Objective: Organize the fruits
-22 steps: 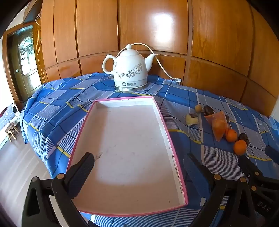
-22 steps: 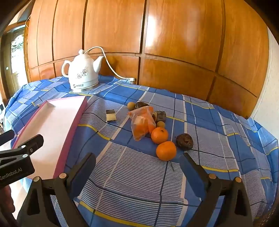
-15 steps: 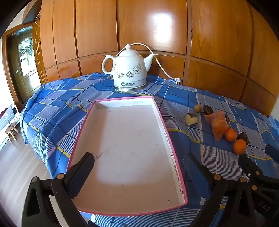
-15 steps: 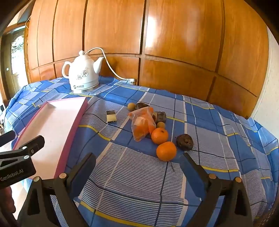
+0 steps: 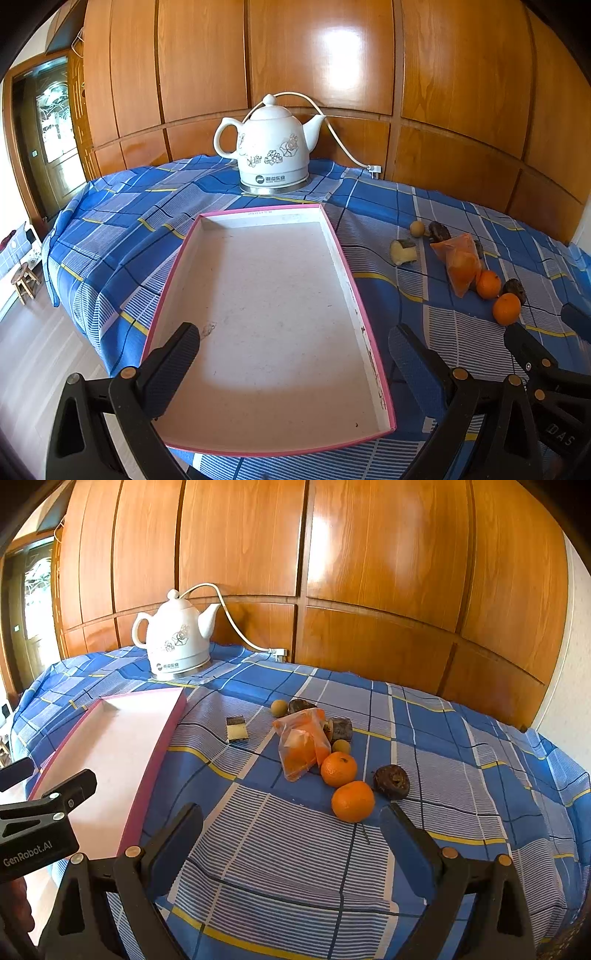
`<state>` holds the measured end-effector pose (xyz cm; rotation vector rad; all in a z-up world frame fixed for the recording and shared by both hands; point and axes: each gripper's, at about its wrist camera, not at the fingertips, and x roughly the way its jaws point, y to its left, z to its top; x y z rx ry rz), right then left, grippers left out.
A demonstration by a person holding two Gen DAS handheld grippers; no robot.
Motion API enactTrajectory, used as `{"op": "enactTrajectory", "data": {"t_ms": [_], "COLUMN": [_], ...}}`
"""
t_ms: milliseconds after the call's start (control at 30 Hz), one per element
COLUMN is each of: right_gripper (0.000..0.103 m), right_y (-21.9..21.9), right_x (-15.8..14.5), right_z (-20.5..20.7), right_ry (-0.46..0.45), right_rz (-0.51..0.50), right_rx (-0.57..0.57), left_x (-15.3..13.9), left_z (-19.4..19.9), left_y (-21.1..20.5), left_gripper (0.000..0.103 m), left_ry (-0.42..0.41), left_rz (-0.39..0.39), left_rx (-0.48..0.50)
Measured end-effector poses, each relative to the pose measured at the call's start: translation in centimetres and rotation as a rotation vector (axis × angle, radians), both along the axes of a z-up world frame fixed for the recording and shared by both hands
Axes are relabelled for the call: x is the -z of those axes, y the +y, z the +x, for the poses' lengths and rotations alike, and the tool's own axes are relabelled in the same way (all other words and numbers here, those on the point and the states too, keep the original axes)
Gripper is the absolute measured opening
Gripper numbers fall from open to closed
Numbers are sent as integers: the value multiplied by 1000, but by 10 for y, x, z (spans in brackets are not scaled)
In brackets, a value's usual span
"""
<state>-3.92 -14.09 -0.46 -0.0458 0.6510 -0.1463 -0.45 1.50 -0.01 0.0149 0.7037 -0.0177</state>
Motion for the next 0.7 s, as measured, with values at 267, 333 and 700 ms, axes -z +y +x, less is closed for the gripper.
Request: {"op": "enactTrajectory", "data": {"t_ms": [267, 333, 700], "right_gripper": [98, 98, 98], "right_y": [0, -1, -2], "right_x": [0, 0, -3], "right_z": [0, -1, -2], "right_ry": [14, 12, 5], "right_rz": [-23, -21, -4], "right_rx": [5, 4, 5], "left_x": [-1, -2, -6], "left_z": [0, 0, 0], "left_y": [-2, -3, -4], "left_gripper": [103, 103, 103], "left_ry": [-2, -4, -7], "left_rz": [1, 0, 0], "left_rx": [-1, -1, 2]}}
